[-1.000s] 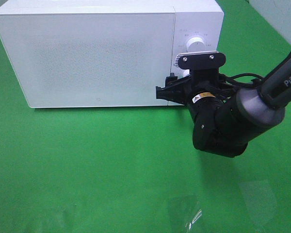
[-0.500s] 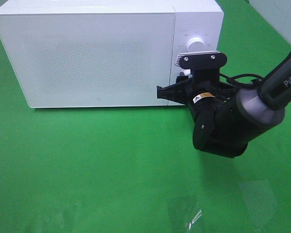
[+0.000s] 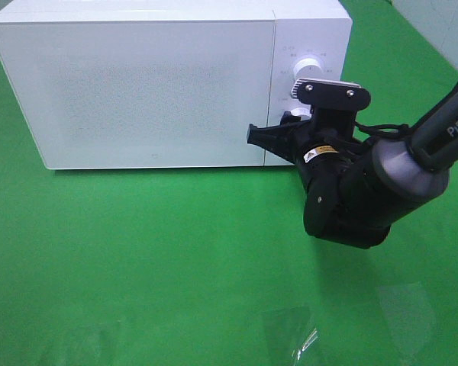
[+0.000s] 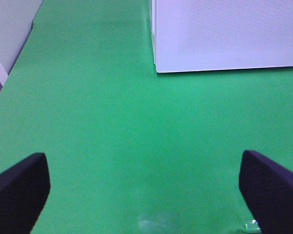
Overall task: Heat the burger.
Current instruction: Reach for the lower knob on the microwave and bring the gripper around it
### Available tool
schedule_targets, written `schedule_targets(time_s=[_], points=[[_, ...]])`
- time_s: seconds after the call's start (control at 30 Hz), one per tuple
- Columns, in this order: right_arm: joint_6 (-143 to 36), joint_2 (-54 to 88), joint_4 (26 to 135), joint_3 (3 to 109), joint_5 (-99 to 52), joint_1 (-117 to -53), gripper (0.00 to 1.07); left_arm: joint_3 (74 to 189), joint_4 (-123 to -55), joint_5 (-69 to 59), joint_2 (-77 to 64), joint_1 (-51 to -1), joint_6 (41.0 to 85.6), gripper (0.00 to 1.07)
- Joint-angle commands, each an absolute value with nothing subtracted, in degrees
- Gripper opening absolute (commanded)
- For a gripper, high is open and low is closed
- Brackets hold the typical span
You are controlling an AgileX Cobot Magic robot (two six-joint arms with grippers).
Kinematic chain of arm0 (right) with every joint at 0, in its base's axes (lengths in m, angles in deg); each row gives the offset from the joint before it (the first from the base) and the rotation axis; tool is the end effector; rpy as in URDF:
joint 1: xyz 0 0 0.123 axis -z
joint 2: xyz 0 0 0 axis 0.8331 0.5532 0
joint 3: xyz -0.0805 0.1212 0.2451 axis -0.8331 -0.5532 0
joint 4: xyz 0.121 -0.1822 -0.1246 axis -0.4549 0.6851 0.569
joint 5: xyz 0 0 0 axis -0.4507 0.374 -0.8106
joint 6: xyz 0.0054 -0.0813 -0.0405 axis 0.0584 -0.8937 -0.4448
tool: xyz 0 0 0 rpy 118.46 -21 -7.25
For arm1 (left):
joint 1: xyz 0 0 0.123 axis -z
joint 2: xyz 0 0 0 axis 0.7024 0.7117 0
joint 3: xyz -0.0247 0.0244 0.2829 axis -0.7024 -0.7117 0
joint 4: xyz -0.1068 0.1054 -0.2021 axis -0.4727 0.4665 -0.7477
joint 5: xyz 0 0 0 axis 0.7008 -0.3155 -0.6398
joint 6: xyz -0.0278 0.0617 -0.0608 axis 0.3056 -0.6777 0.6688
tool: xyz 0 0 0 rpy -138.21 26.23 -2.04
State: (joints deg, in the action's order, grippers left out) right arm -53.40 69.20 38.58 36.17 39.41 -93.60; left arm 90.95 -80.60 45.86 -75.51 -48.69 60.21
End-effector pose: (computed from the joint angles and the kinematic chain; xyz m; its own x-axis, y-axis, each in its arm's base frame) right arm 0.3238 0.1761 0.1120 -0.1091 0.1761 -0.9783 0.0308 0.9843 0.1737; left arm -0.0081 -0.0092 0.2804 -0.4510 0.0373 -0.8918 0.0447 0.9988 0.0192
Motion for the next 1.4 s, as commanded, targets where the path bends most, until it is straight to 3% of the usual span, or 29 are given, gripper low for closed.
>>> schedule_targets(time_s=[0.03, 0.53, 0.87, 1.4], points=[[-44.7, 69.1, 41.0, 37.4, 42.4, -93.0, 0.05, 91.0, -80.7, 45.2, -76.5, -48.9, 60.7, 0.98], [15.5, 69.1, 51.6, 37.4, 49.9, -93.0, 0.04, 91.0, -80.7, 45.2, -76.5, -48.9, 60.7, 0.98], [30.4, 69.1, 51.9, 37.4, 55.3, -93.0, 0.04, 91.0, -80.7, 45.2, -76.5, -48.9, 60.7, 0.98], [30.0, 69.1, 51.5, 37.4, 55.2, -93.0, 0.06, 91.0, -80.7, 45.2, -76.5, -48.9, 60.7, 0.98]])
